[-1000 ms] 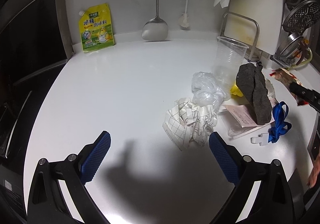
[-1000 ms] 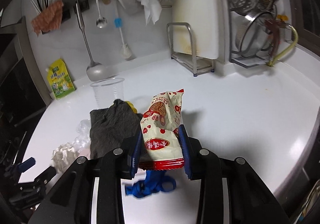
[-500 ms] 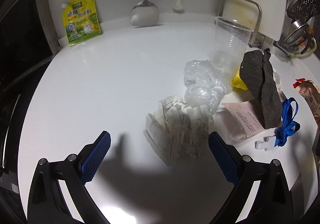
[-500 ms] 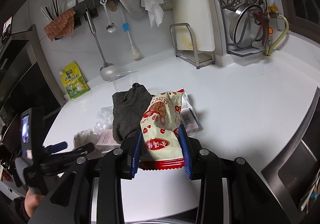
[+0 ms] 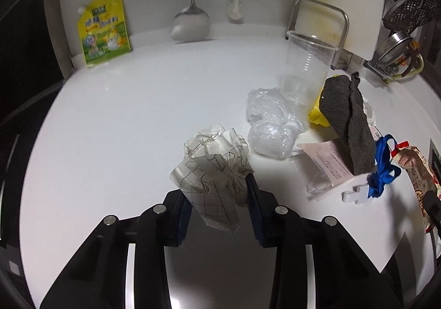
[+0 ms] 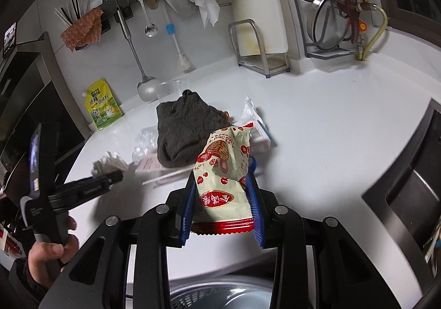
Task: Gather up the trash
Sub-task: 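Carry the wrapper and paper over the grey bin with both grippers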
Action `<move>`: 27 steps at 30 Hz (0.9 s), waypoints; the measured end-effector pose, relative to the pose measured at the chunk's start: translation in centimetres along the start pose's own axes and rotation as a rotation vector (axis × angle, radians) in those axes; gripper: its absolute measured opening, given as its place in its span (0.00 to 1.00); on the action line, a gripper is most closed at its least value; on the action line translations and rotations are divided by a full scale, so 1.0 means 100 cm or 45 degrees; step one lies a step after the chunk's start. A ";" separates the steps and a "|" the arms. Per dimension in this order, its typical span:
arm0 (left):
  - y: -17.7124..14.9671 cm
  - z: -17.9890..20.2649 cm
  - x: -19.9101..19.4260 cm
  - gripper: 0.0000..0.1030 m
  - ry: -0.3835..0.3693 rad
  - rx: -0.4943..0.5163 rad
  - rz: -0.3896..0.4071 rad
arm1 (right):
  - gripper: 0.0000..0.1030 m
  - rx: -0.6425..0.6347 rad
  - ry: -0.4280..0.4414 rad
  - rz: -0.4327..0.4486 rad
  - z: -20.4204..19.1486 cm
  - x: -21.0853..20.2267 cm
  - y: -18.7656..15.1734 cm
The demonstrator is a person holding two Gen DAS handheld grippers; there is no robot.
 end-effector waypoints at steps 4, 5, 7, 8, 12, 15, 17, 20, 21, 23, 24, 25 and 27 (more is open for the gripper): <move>-0.014 -0.001 -0.023 0.35 0.005 0.009 0.045 | 0.33 0.001 -0.019 0.019 -0.001 -0.013 -0.010; -0.019 0.000 -0.030 0.35 0.007 0.017 0.058 | 0.33 0.000 -0.023 0.026 -0.002 -0.017 -0.013; -0.029 0.002 -0.043 0.35 0.008 0.031 0.077 | 0.33 0.001 -0.025 0.039 -0.003 -0.026 -0.018; -0.033 0.003 -0.049 0.35 0.005 0.038 0.085 | 0.33 0.004 -0.025 0.042 -0.004 -0.029 -0.021; -0.054 0.007 -0.075 0.35 -0.003 0.063 0.132 | 0.33 0.012 -0.025 0.053 -0.008 -0.045 -0.033; -0.068 0.012 -0.092 0.35 -0.011 0.090 0.166 | 0.33 0.006 -0.029 0.060 -0.014 -0.057 -0.045; -0.077 0.015 -0.101 0.35 -0.019 0.109 0.182 | 0.33 0.000 -0.030 0.063 -0.019 -0.064 -0.054; -0.091 0.022 -0.113 0.35 -0.036 0.133 0.198 | 0.33 -0.010 -0.028 0.064 -0.027 -0.075 -0.070; -0.097 0.023 -0.117 0.35 -0.040 0.140 0.204 | 0.33 -0.013 -0.028 0.063 -0.029 -0.078 -0.074; -0.108 0.028 -0.122 0.35 -0.049 0.153 0.213 | 0.33 -0.021 -0.029 0.061 -0.033 -0.084 -0.085; -0.114 0.030 -0.125 0.35 -0.054 0.160 0.216 | 0.33 -0.024 -0.030 0.060 -0.034 -0.087 -0.090; -0.119 0.032 -0.127 0.35 -0.061 0.167 0.217 | 0.33 -0.027 -0.032 0.059 -0.036 -0.090 -0.096; -0.129 0.037 -0.130 0.35 -0.070 0.179 0.221 | 0.33 -0.027 -0.034 0.056 -0.037 -0.096 -0.106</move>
Point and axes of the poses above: each gripper's, at about its wrist camera, not at the fingertips, and x roughly the way its jaws point, z to its right, y to its top, the point moved 4 cm from there along x, roughly the way its jaws point, and after that the axes turned 12 degrees about -z, right-handed, at the moved point
